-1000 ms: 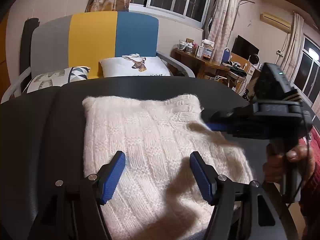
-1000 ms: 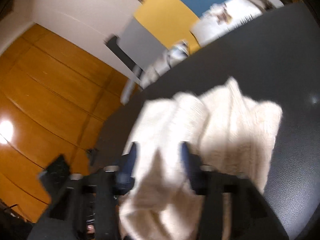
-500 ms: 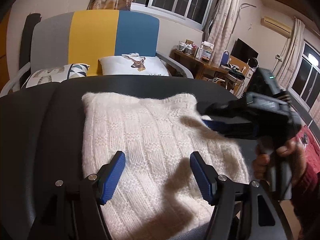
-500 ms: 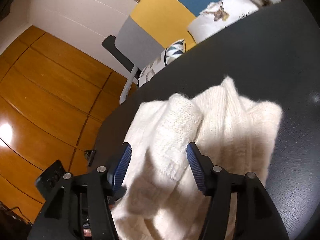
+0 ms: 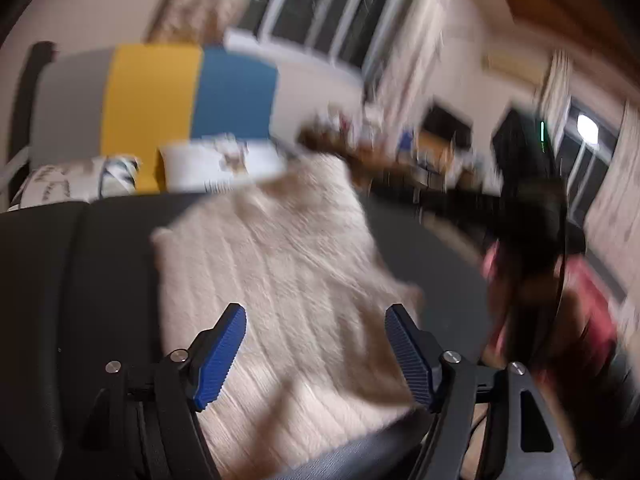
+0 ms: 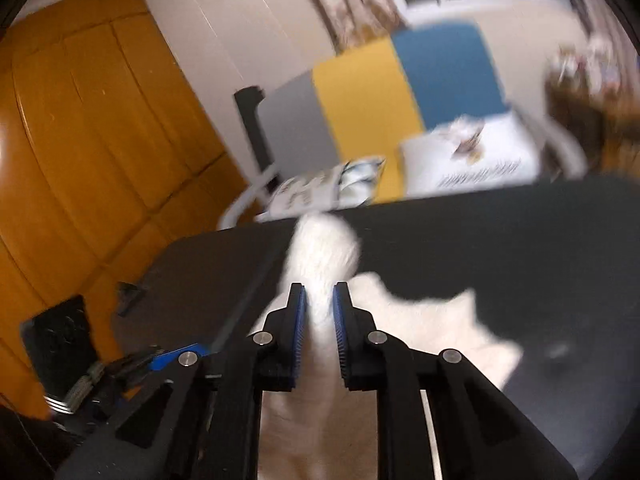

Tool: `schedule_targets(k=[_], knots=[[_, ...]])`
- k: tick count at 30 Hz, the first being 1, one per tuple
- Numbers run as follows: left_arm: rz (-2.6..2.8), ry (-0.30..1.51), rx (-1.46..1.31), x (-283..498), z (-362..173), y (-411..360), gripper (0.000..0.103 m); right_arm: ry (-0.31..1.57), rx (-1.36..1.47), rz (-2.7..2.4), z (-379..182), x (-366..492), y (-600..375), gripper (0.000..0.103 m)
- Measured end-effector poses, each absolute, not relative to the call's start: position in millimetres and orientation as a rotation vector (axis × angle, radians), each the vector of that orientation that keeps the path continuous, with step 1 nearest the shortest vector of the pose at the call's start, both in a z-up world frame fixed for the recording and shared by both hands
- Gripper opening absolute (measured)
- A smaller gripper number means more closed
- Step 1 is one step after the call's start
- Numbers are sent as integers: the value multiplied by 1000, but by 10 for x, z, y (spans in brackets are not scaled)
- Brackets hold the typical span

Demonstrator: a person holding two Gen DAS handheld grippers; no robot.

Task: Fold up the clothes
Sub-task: 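Pinch the sweater fold with the right tool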

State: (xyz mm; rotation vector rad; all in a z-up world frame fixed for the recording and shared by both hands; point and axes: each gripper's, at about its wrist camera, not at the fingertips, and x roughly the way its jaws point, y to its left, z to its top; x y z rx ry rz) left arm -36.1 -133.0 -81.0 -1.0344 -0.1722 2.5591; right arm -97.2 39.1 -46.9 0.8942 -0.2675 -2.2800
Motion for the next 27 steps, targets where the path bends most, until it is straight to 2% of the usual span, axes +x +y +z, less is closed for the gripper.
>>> schedule_targets(k=[1, 4, 6, 8, 9, 10, 11, 12, 13, 14, 16, 19, 23, 25, 27], knots=[[2526, -113, -1127, -439, -971, -1238, 72, -259, 924, -2313, -529, -1023, 450, 12], [2521, -134, -1088, -371, -1036, -1202, 72, -275, 1134, -2327, -1046, -1194, 575, 12], [2529, -168, -1042, -322, -1022, -1237, 72, -445, 1185, -2239, -1315, -1190, 724, 12], [2547, -216, -990, -295, -954, -1343, 72, -646, 1094, -2129, -1378, -1086, 914, 15], [2552, -255, -996, -324, -947, -1409, 72, -689, 1066, -2086, -1373, -1064, 948, 15], [2555, -299, -1012, -367, -948, -1480, 72, -708, 1051, -2051, -1359, -1057, 954, 19], [2559, -348, -1029, -397, -960, -1543, 72, -726, 1036, -2016, -1345, -1050, 961, 30], [2562, -395, -1045, -405, -983, -1590, 72, -743, 1021, -1980, -1330, -1044, 967, 38], [2563, -416, -1052, -404, -997, -1620, 72, -760, 1006, -1945, -1316, -1037, 974, 54], [2564, -429, -1058, -403, -1009, -1647, 72, -759, 1012, -1924, -1316, -1058, 930, 64], [2567, -455, -1069, -400, -1031, -1701, 72, -747, 1032, -1879, -1333, -1115, 816, 65], [2569, -368, -1087, -363, -1067, -1638, 73, -738, 1095, -1850, -1438, -1280, 541, 65], [2562, -292, -1107, -322, -1113, -1520, 73, -806, 1219, -1797, -1707, -1395, 373, 82], [2559, -307, -1111, -320, -1138, -1542, 73, -859, 1214, -1793, -1775, -1383, 359, 82], [2557, -332, -1112, -311, -1157, -1561, 73, -826, 1188, -1813, -1763, -1323, 320, 83]])
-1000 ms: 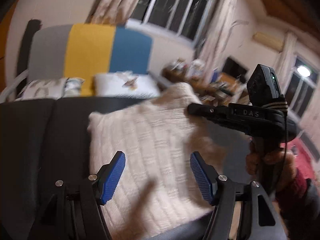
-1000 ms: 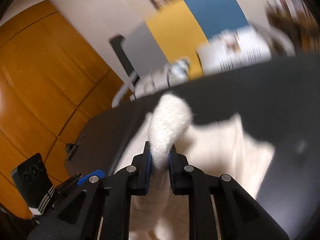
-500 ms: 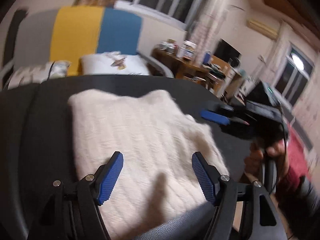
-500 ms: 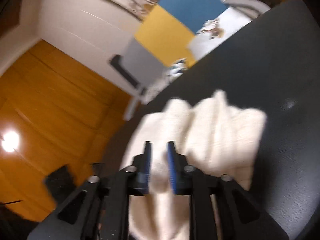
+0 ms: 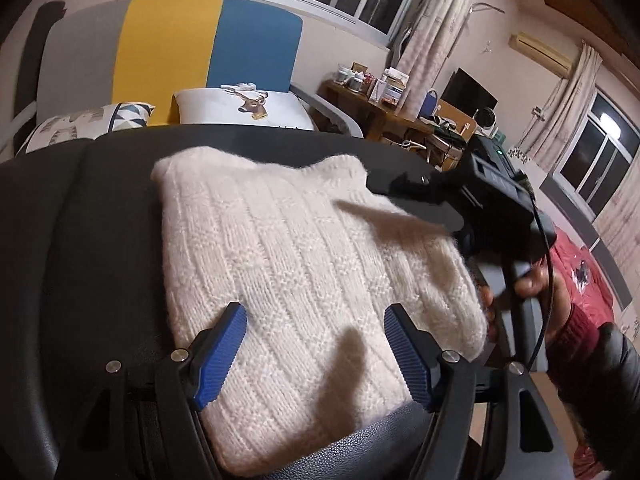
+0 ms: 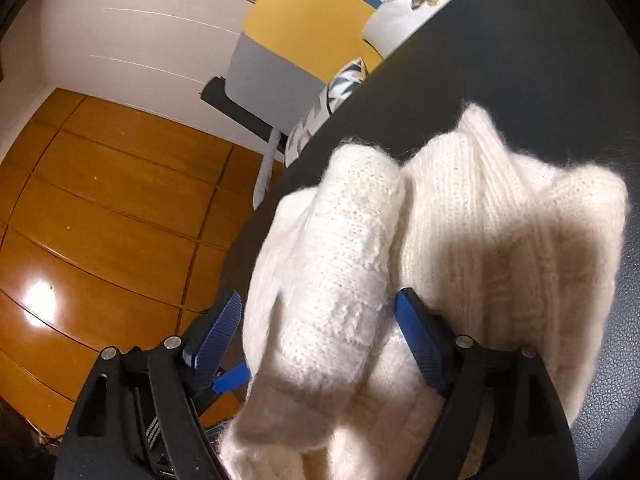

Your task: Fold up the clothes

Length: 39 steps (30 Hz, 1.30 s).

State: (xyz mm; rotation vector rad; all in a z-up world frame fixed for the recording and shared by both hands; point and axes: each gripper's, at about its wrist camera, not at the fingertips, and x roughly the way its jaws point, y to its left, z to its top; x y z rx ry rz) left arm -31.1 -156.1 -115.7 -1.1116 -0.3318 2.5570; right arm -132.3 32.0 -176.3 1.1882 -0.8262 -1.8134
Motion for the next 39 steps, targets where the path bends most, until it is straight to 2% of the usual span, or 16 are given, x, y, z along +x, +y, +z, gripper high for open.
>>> schedule_targets(k=[3, 7, 9, 10, 14, 16, 18, 20, 22, 25, 28, 33, 37, 39], knots=[[2561, -345, -1121, -312, -1179, -1573, 73, -761, 1186, -1811, -1754, -1269, 220, 84], [2563, -341, -1139, -305, -1188, -1569, 73, -834, 1214, -1817, -1755, -1293, 205, 83], [2565, -347, -1138, -285, -1173, -1568, 73, -759, 1245, -1906, -1688, -1278, 144, 31], [2568, -361, -1129, -269, -1147, -1576, 73, -708, 1249, -1947, -1636, -1254, 99, 15], [2553, -393, -963, -127, -933, -1604, 73, -538, 1148, -2068, -1211, -1131, -54, 14], [2522, -337, -899, -78, -842, -1546, 73, -460, 1021, -2123, -844, -1012, -63, 14], [2476, -259, -952, -136, -895, -1439, 74, -385, 897, -2182, -542, -894, -38, 14], [2462, -173, -1076, -248, -1077, -1314, 74, -317, 896, -2262, -566, -853, 129, 14], [2456, -140, -1172, -326, -1257, -1234, 74, -362, 1019, -2287, -906, -939, 301, 14], [2479, -231, -1125, -286, -1277, -1291, 73, -512, 1198, -2256, -1501, -1030, 575, 14], [2461, -408, -1144, -302, -1330, -1489, 73, -700, 1166, -2184, -1695, -947, 793, 14], [2420, -742, -1101, -159, -1377, -1950, 73, -533, 1041, -2123, -1241, -873, 561, 14], [2443, -664, -1035, -98, -1218, -1986, 73, -386, 831, -2108, -591, -752, 400, 14], [2450, -590, -1018, -124, -1137, -1884, 73, -320, 830, -2160, -558, -824, 417, 14]])
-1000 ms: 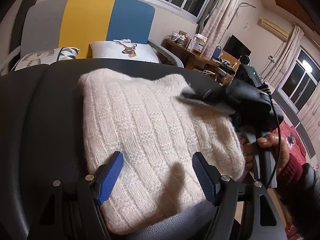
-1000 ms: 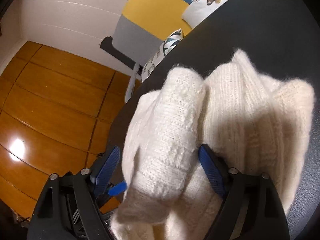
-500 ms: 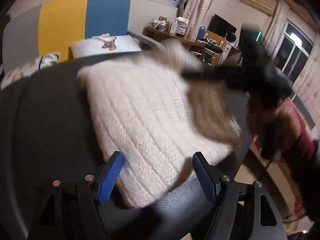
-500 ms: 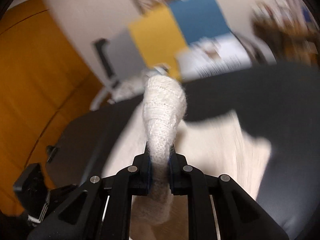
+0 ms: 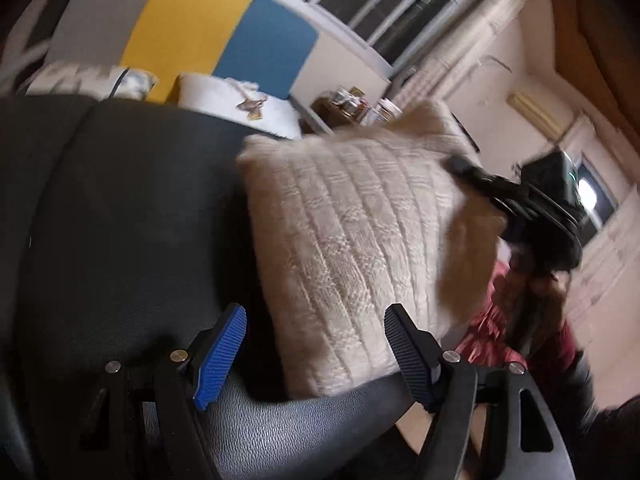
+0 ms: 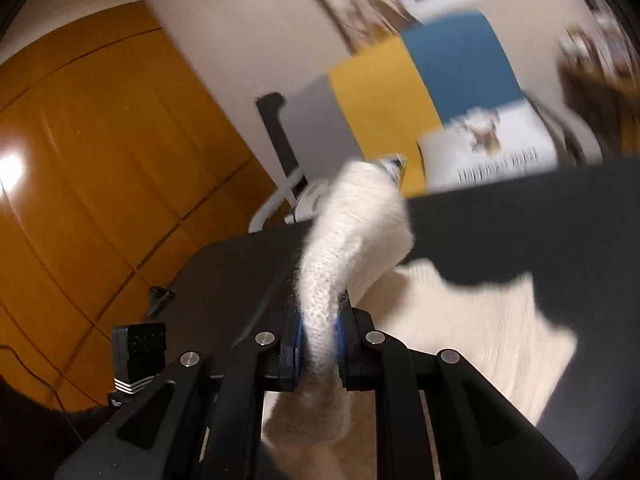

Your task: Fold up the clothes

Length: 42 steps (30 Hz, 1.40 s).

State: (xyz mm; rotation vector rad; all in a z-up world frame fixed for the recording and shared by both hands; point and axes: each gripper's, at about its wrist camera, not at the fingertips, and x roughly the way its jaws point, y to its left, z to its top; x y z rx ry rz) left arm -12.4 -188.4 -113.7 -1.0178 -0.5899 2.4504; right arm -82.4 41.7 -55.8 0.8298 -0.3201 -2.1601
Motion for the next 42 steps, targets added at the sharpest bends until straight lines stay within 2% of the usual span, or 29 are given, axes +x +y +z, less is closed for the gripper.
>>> schedule_targets(k=[2, 5, 6, 8, 12, 14, 16, 18, 21, 22, 23, 24, 25, 26, 30, 35, 38, 42], knots=[[2445, -556, -997, -200, -1078, -1759, 73, -347, 951, -2216, -850, -975, 553, 14], [2440, -512, -975, -391, -1005, -1565, 73, -550, 1204, -2219, -1755, -959, 916, 14], [2450, -485, -978, -489, -983, -1489, 73, -639, 1196, -2207, -1902, -889, 1020, 14], [2463, -438, -984, -683, -956, -1350, 73, -770, 1116, -2192, -2009, -719, 1161, 14], [2425, -372, -1058, -1218, -1094, -1005, 74, -842, 1064, -2161, -2103, -600, 1223, 14], [2425, -270, -1149, -1376, -1259, -801, 74, -886, 1045, -2123, -2164, -575, 1253, 14], [2486, -74, -1120, -1229, -1315, -649, 74, -938, 1039, -2077, -2212, -621, 1287, 14], [2499, -24, -1111, -1068, -1338, -665, 74, -926, 1041, -2064, -2199, -650, 1284, 14], [2496, -76, -1134, -911, -1346, -860, 74, -884, 1039, -2044, -2096, -659, 1210, 26], [2496, -108, -1149, -867, -1336, -945, 74, -882, 1040, -2032, -2047, -677, 1194, 35], [2499, -114, -1163, -834, -1313, -995, 74, -880, 1021, -2044, -1978, -646, 1216, 49], [2503, -111, -1171, -828, -1298, -1018, 74, -879, 993, -2066, -1900, -594, 1254, 59], [2504, -113, -1177, -793, -1266, -1053, 74, -865, 966, -2102, -1825, -507, 1305, 75], [2503, -118, -1183, -746, -1227, -1093, 74, -832, 945, -2135, -1740, -396, 1356, 79], [2504, -100, -1110, -769, -994, -1042, 73, -618, 906, -2080, -1464, -2, 1290, 79], [2487, 14, -979, -945, -743, -688, 73, -425, 947, -1959, -1478, 394, 1027, 79], [2469, 145, -941, -1119, -732, -367, 73, -445, 965, -1914, -1548, 460, 967, 79], [2440, 174, -989, -1406, -900, -152, 73, -489, 989, -1767, -1618, 297, 765, 79]])
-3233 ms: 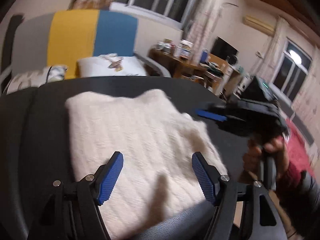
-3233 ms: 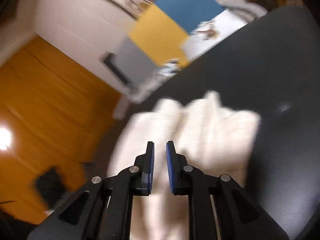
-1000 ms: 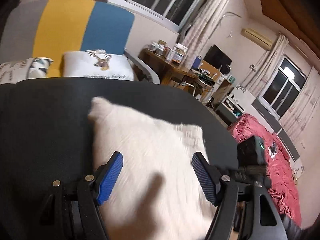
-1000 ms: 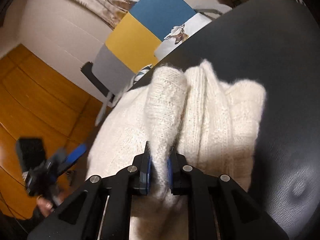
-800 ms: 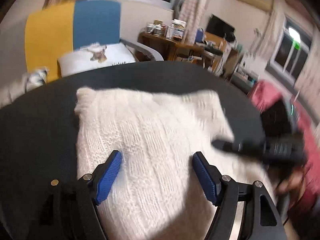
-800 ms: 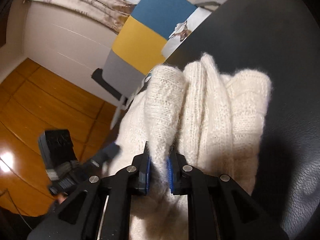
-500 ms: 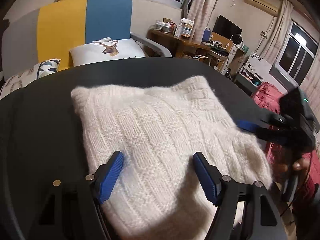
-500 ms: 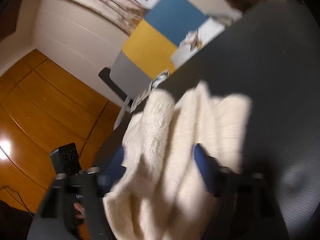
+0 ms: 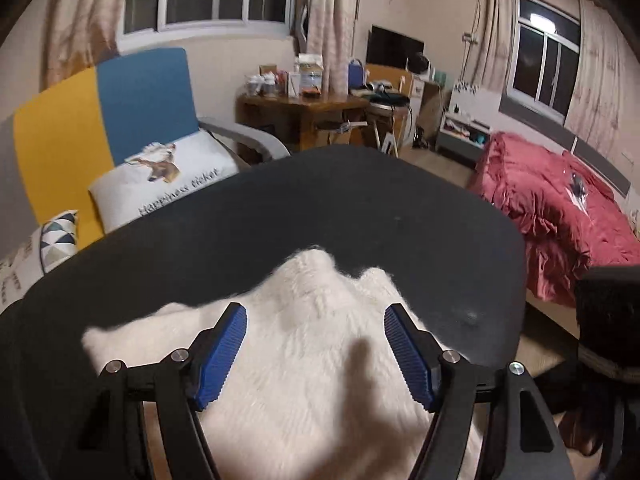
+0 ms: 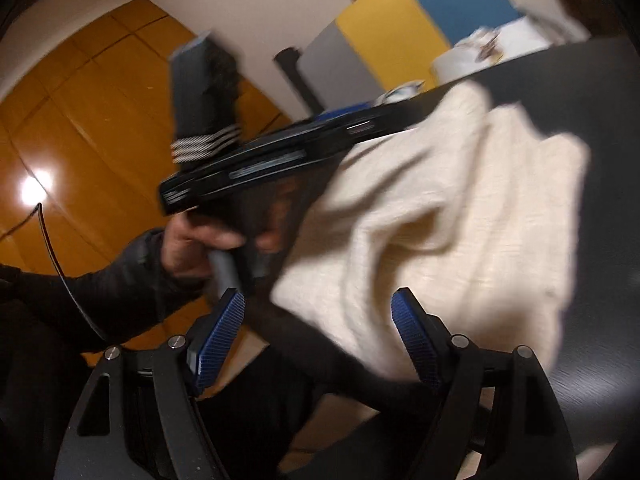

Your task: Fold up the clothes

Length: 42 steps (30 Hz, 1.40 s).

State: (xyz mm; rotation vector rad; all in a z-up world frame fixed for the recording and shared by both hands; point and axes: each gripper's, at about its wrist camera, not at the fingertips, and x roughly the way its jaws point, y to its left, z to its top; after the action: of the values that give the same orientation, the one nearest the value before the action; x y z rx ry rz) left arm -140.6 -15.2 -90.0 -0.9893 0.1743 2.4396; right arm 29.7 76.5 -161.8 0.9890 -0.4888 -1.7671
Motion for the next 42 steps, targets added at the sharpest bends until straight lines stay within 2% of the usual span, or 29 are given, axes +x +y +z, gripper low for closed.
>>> schedule_targets(k=[2, 5, 7, 8, 13, 18, 20, 26, 29, 32, 35, 37, 42], knots=[[2415, 130, -1057, -1566, -1038, -101, 73, -476, 1035, -1666, -1702, 212, 680, 80], [2377, 51, -1199, -1770, -1355, -69, 75, -357, 1148, -1623, -1823, 248, 713, 80], [2400, 46, -1186, -1783, -1419, -52, 76, -270, 1224, -1599, -1903, 285, 747, 79], [2405, 54, -1182, -1775, -1424, -40, 76, -226, 1262, -1586, -1943, 303, 763, 74], [2376, 2, -1194, -1771, -1379, -117, 76, -361, 1215, -1641, -2011, 368, 871, 74], [2419, -77, -1118, -1572, -1077, -368, 76, -426, 1122, -1740, -1917, 530, 916, 86], [2457, -87, -1083, -1444, -984, -549, 76, -400, 1076, -1789, -1787, 610, 949, 103], [2518, -52, -1035, -1018, -966, -898, 77, -338, 941, -2000, -1345, 720, 1114, 103], [2524, -101, -1069, -983, -1076, -932, 77, -342, 869, -1909, -1200, 757, 961, 103], [2529, -201, -1074, -957, -1155, -1002, 77, -241, 942, -1916, -1333, 623, 550, 103], [2522, -156, -1116, -956, -1259, -1002, 76, -193, 1081, -1995, -1625, 343, 289, 103], [2533, -101, -1099, -914, -1284, -982, 76, -238, 1113, -2070, -1841, 231, 343, 99], [2539, -104, -1111, -924, -1268, -970, 77, -388, 1051, -2078, -1884, 216, 550, 99]])
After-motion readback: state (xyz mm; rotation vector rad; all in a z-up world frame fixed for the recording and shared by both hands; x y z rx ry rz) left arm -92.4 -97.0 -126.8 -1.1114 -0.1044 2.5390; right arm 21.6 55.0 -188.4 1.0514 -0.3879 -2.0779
